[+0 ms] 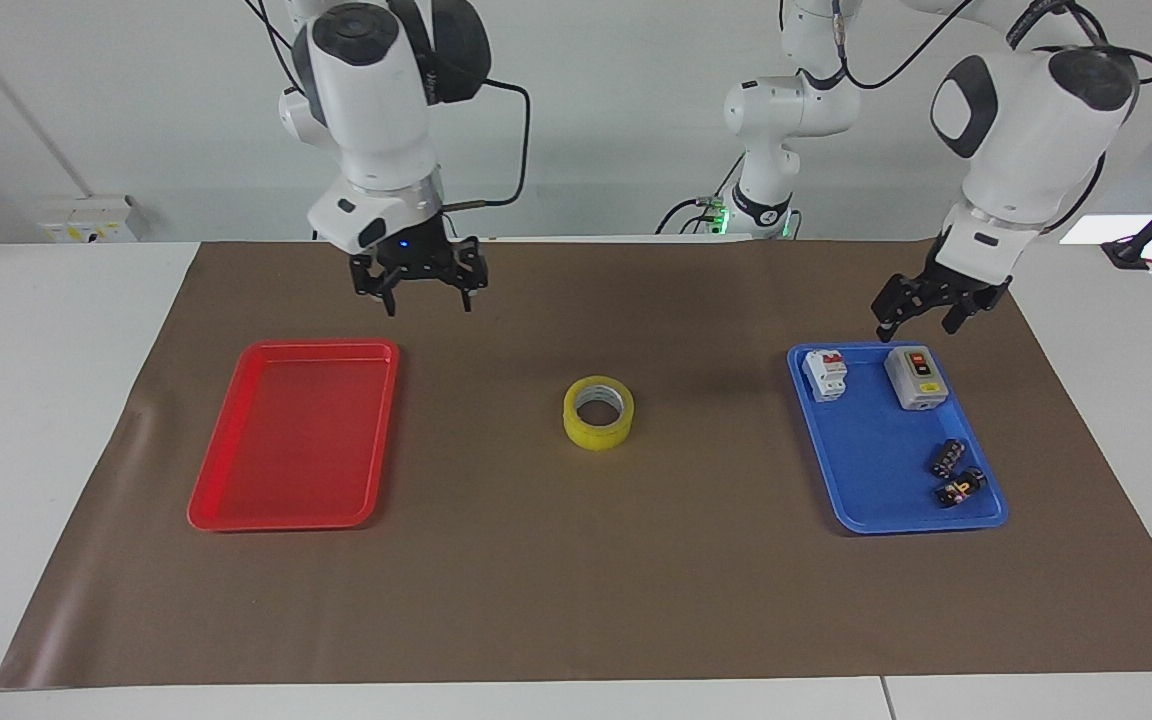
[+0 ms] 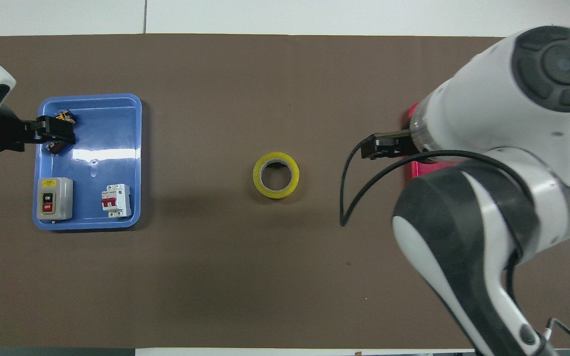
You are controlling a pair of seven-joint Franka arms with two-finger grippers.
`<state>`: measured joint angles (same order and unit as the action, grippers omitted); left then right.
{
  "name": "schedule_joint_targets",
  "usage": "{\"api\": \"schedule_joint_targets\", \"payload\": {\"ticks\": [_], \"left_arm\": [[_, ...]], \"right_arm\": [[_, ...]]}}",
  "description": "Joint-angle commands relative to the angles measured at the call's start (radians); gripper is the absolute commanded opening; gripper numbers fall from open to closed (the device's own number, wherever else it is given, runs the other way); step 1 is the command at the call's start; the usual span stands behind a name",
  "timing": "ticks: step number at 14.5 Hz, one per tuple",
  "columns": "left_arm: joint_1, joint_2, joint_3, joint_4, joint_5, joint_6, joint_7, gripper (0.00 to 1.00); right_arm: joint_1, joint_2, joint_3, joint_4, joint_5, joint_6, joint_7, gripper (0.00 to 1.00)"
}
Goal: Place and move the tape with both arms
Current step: 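Withdraw the left gripper while the right gripper reaches toward the tape, then grasp the yellow tape roll mid-table with the right gripper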
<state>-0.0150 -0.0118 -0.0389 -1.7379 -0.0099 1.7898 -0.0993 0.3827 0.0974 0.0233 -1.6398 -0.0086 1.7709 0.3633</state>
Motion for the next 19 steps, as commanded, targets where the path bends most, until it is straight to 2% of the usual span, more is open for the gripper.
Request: {"api": "schedule_joint_targets", "payload": {"ticks": [1,3,5,10,13,19], "left_arm": [[0.038,0.015,-0.007,0.101,-0.035,-0.102,0.044,1.00],[0.038,0.018,-0.007,0.144,-0.035,-0.160,0.044,1.00],[0.040,0.000,-0.007,0.129,-0.035,-0.194,0.046,1.00],[0.032,-0.046,-0.010,0.072,-0.031,-0.202,0.049,1.00],[0.024,-0.054,-0.012,0.060,-0.024,-0.202,0.044,1.00],[0.026,-0.053,-0.012,0.060,0.005,-0.188,0.063,1.00]], "right_arm": [[0.070,0.028,-0.005,-0.087,-0.011,0.143,0.064,1.00],[0.094,0.059,-0.005,-0.145,-0.011,0.261,0.095,1.00],[0.110,0.091,-0.005,-0.175,-0.011,0.335,0.100,1.00],[0.180,0.263,-0.006,-0.175,-0.013,0.516,0.137,1.00],[0.186,0.315,-0.005,-0.175,-0.013,0.591,0.138,1.00],[0.196,0.328,-0.006,-0.232,-0.042,0.659,0.134,0.98]]}}
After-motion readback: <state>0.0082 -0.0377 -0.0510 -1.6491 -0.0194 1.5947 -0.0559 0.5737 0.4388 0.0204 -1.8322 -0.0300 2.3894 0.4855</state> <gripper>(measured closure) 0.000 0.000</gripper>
